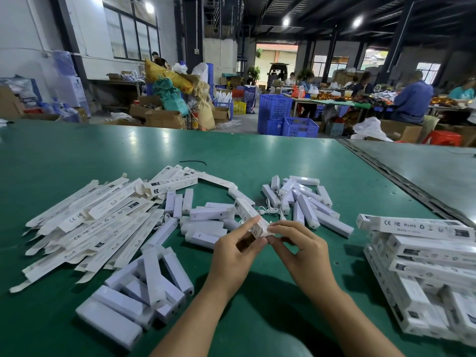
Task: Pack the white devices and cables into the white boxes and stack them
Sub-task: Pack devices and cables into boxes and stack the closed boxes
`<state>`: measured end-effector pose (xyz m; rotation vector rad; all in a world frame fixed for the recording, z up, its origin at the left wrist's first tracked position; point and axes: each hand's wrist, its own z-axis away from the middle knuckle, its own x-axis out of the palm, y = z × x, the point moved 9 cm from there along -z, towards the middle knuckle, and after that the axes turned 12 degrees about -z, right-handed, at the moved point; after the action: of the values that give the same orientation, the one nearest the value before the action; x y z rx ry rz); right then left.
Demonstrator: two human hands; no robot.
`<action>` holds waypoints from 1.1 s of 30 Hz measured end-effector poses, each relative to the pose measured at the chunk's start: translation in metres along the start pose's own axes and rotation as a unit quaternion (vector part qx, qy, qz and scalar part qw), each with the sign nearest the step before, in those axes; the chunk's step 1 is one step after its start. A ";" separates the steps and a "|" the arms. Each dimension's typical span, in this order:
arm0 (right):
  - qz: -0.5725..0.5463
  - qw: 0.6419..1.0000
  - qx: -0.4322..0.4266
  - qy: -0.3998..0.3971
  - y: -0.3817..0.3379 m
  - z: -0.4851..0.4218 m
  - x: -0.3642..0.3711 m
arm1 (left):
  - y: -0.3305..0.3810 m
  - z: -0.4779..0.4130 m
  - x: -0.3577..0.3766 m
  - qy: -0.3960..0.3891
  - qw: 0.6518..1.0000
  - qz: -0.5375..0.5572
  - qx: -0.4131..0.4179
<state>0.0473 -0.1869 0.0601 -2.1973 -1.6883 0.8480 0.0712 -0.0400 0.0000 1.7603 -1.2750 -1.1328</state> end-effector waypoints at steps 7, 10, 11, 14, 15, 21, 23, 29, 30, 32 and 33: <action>0.000 1.000 -0.009 0.005 0.000 0.000 0.000 | -0.001 0.001 0.001 -0.006 1.000 -0.003 0.000; -0.002 1.000 -0.005 0.004 0.001 0.001 0.001 | 0.000 0.000 0.000 -0.005 1.000 -0.019 0.000; -0.008 1.000 0.002 0.003 0.002 0.001 0.001 | 0.000 0.000 0.000 -0.008 1.000 -0.023 0.001; -0.034 0.999 0.028 -0.001 0.007 0.001 0.000 | -0.001 0.000 0.002 -0.017 1.000 -0.022 -0.001; -0.041 0.998 0.036 -0.001 0.007 0.001 0.000 | -0.002 0.000 0.003 -0.018 1.000 -0.018 -0.005; -0.137 0.978 0.157 0.019 0.028 0.007 0.003 | -0.002 0.000 0.006 -0.026 1.000 -0.007 -0.006; -0.148 0.975 0.162 0.022 0.029 0.008 0.004 | -0.001 0.000 0.006 -0.027 1.000 -0.002 -0.008; -0.134 0.981 0.140 0.009 0.022 0.005 0.005 | 0.012 0.000 0.004 -0.021 0.998 0.057 -0.013; -0.122 0.983 0.139 -0.003 0.022 0.005 0.006 | 0.012 -0.001 0.002 -0.012 0.993 0.111 -0.029; -0.064 0.985 0.157 -0.023 0.030 0.005 0.004 | 0.011 -0.003 0.002 -0.020 0.968 0.243 -0.064; -0.031 0.983 0.178 -0.027 0.036 0.004 0.003 | 0.011 -0.003 0.001 -0.031 0.951 0.299 -0.076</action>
<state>0.0739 -0.1960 0.0371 -1.8892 -1.4816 1.1053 0.0703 -0.0444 0.0102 1.1102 -1.5672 -0.8997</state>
